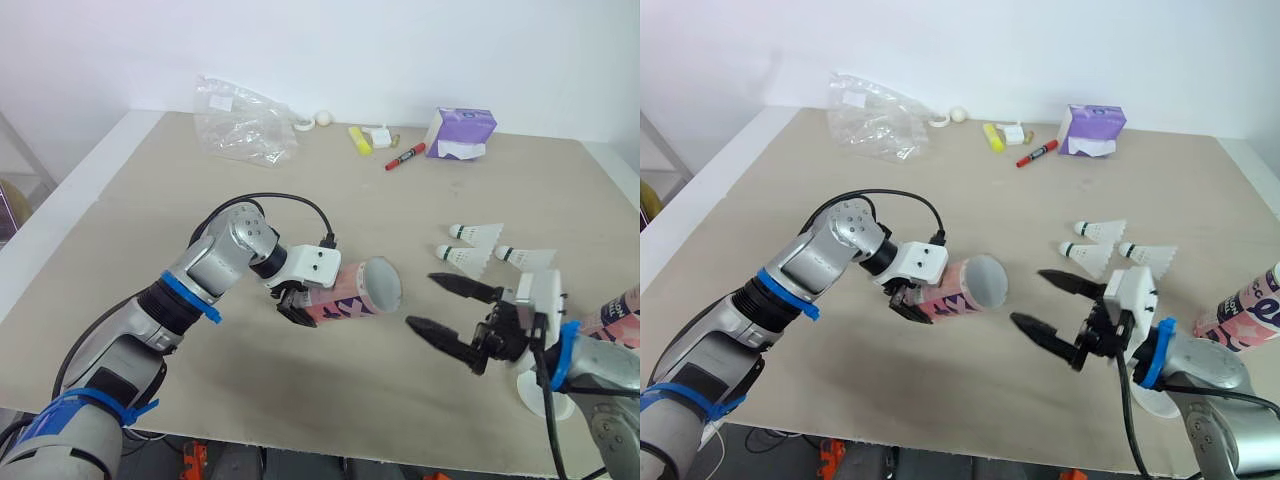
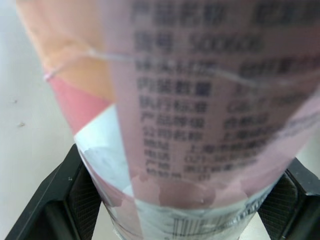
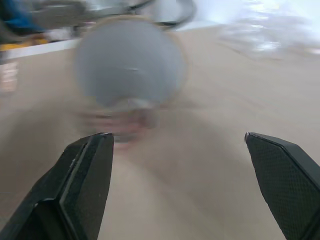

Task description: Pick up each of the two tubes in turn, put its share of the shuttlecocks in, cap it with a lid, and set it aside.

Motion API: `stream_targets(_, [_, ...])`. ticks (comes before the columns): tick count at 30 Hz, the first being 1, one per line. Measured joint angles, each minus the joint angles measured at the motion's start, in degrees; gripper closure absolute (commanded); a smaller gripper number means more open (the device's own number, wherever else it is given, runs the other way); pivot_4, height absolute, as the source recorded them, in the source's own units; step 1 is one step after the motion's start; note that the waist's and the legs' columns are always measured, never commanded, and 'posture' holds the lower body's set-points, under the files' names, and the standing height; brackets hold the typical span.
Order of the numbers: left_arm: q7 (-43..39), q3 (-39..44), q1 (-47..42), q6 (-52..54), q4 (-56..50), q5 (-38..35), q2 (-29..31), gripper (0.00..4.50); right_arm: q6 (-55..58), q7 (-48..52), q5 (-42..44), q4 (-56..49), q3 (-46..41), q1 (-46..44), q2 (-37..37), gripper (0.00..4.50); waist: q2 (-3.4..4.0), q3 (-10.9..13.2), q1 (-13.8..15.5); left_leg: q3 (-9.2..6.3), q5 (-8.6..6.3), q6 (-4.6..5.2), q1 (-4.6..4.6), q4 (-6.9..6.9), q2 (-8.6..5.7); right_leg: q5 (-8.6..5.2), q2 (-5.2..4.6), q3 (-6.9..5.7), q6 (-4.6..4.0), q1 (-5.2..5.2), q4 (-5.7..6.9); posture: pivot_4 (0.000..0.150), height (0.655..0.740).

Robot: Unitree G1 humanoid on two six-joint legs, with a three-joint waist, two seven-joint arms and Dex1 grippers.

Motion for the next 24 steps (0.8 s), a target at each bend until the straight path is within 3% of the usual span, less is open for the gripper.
stream_targets(5, [0.0, 0.0, 0.0, 0.1, 0.0, 0.0, 0.0, 0.61, 2.0, -9.5, -1.6, 5.4, -3.4, -3.4, 1.7, 0.0, 0.05, 0.0, 0.0, 0.0, 0.02, 0.03, 0.02, -0.01, 0.0, 0.02, 0.01, 0.0, 0.0, -0.02, 0.07, 0.15, 0.74])
stream_targets(11, [0.0, 0.0, 0.0, 0.2, 0.0, 0.0, 0.0, 0.61, 1.4, -13.3, -6.5, 8.8, -3.0, -3.8, 2.7, 0.0, 0.06, 0.0, 0.0, 0.0, 0.02, 0.03, 0.01, -0.01, -0.01, 0.02, 0.01, 0.0, 0.02, -0.01, 0.07, 0.15, 0.74])
stream_targets(24, [0.3, 0.0, 0.0, 0.2, 0.0, 0.0, 0.0, 0.61, -1.0, -10.9, -11.1, 21.6, 1.3, -10.8, 4.3, 0.0, 0.13, 0.0, 0.0, 0.01, 0.05, 0.08, 0.02, 0.0, -0.01, 0.15, 0.01, 0.0, 0.17, -0.01, 0.07, 0.15, 0.74])
